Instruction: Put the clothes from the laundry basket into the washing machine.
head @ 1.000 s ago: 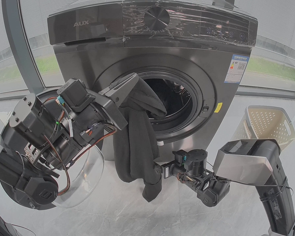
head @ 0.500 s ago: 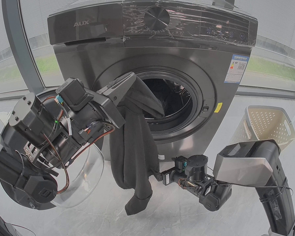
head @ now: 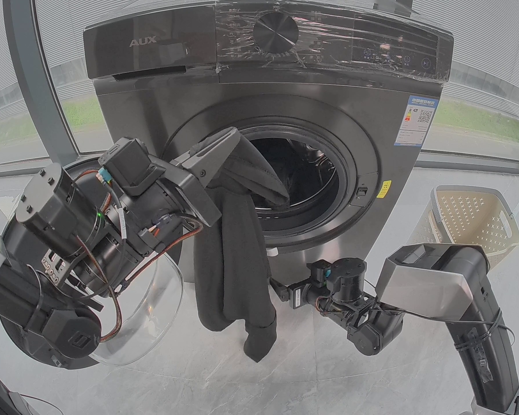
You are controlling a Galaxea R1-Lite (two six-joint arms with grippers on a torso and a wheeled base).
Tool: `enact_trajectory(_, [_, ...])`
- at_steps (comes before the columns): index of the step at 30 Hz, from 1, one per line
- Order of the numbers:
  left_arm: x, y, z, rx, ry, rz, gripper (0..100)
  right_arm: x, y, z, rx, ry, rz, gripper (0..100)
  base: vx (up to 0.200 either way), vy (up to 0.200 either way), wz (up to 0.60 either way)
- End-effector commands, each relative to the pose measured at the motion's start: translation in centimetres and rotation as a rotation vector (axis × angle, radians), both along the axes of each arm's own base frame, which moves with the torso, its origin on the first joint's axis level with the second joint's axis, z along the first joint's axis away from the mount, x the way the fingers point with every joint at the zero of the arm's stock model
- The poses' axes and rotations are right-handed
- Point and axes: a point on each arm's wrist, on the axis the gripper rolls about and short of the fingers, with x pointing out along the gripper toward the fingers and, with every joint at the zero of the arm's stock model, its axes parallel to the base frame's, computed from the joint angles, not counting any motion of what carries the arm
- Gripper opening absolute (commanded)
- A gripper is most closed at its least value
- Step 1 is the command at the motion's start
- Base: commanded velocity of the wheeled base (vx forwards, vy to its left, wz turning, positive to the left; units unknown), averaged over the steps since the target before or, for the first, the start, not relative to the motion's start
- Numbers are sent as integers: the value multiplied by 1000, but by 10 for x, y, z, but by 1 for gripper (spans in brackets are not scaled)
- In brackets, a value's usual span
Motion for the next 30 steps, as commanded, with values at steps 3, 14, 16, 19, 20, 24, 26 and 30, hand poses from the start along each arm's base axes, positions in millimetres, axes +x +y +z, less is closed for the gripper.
enact_trajectory(3, [0, 0, 1, -3, -4, 0, 0, 3, 12, -12, 1, 1, 22, 100, 0, 0, 0])
enact_trajectory(14, [0, 0, 1, -3, -4, 1, 0, -12, 23, -12, 12, -4, 87, 100, 0, 0, 0])
enact_trajectory(16, [0, 0, 1, -4, -5, 1, 0, -13, 24, -13, 13, -2, 100, 100, 0, 0, 0])
enact_trajectory(19, [0, 0, 1, -4, -5, 1, 0, -15, 27, -12, 21, -6, 127, 100, 0, 0, 0])
enact_trajectory(20, [0, 0, 1, -4, -5, 1, 0, -14, 27, -12, 28, -10, 143, 100, 0, 0, 0])
enact_trajectory(24, [0, 1, 1, -5, -6, 1, 0, -16, 34, -14, 62, -31, 221, 100, 0, 0, 0])
enact_trajectory(26, [-1, 1, 2, -7, -9, 1, 0, -16, 36, -17, 70, -35, 234, 100, 0, 0, 0])
enact_trajectory(30, [-2, 1, 3, -8, -11, 0, 0, -16, 42, -17, 86, -51, 246, 100, 0, 0, 0])
